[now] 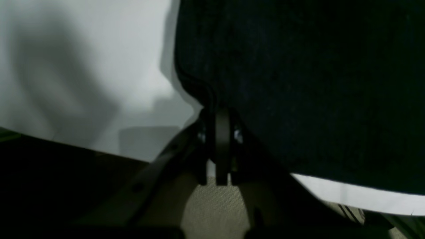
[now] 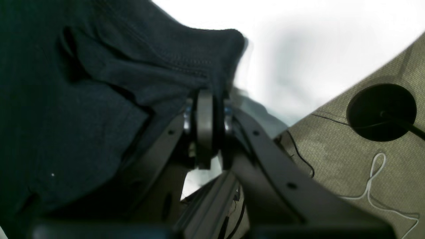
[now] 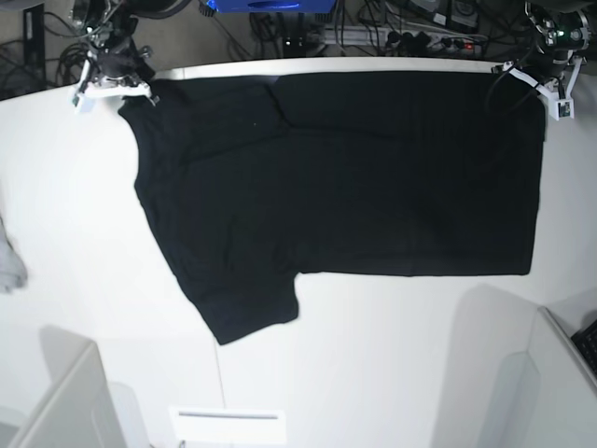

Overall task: Fold the T-shirt properly
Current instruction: 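Pull the shirt toward the arms with both grippers, flattening it, then move the right gripper along the shirt side to the hem corner, then move the left gripper to the other hem corner and grasp both corners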

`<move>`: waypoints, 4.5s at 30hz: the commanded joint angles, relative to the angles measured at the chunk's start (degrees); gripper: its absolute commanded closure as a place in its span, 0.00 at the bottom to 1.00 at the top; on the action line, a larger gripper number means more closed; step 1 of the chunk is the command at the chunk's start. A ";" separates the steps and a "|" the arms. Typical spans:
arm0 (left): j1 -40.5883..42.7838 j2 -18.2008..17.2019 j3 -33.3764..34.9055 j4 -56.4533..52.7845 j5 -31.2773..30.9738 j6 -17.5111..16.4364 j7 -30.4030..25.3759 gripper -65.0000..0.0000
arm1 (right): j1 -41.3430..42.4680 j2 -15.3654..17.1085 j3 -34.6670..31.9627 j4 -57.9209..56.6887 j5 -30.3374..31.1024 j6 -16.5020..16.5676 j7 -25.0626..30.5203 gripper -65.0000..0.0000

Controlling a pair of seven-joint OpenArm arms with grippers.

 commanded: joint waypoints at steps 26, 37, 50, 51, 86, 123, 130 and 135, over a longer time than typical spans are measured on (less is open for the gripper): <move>-4.74 -2.72 -16.01 3.14 0.21 0.29 0.21 0.25 | -0.45 0.15 3.46 6.33 -0.06 0.07 -1.80 0.49; -5.18 -5.44 -18.03 3.14 -8.41 0.29 0.21 0.26 | 4.47 0.68 4.25 7.39 0.03 0.24 -1.89 0.48; -9.58 -5.97 -9.50 5.60 -11.92 0.29 0.39 1.00 | 20.91 6.83 -14.13 5.98 -0.32 -0.02 -1.89 0.49; -9.75 -6.06 -8.80 5.60 -11.92 0.29 0.39 1.00 | 22.93 7.01 -14.39 4.93 -0.32 -0.02 -1.89 0.49; -8.08 -7.02 -7.31 5.25 -11.84 0.29 0.30 1.00 | 77.00 13.78 -38.21 -75.25 -0.23 9.91 8.31 0.48; -30.24 -12.65 3.95 -12.16 8.91 0.55 0.47 0.30 | 74.71 12.37 -43.66 -74.99 -0.23 9.91 8.22 1.00; -44.22 -13.97 6.76 -27.37 16.74 0.55 0.21 0.30 | 74.63 12.46 -43.66 -74.99 -0.23 9.91 8.22 1.00; -50.55 -13.97 6.85 -35.37 19.90 0.55 -4.54 0.30 | 74.01 12.46 -43.66 -74.90 -0.23 10.00 8.22 1.00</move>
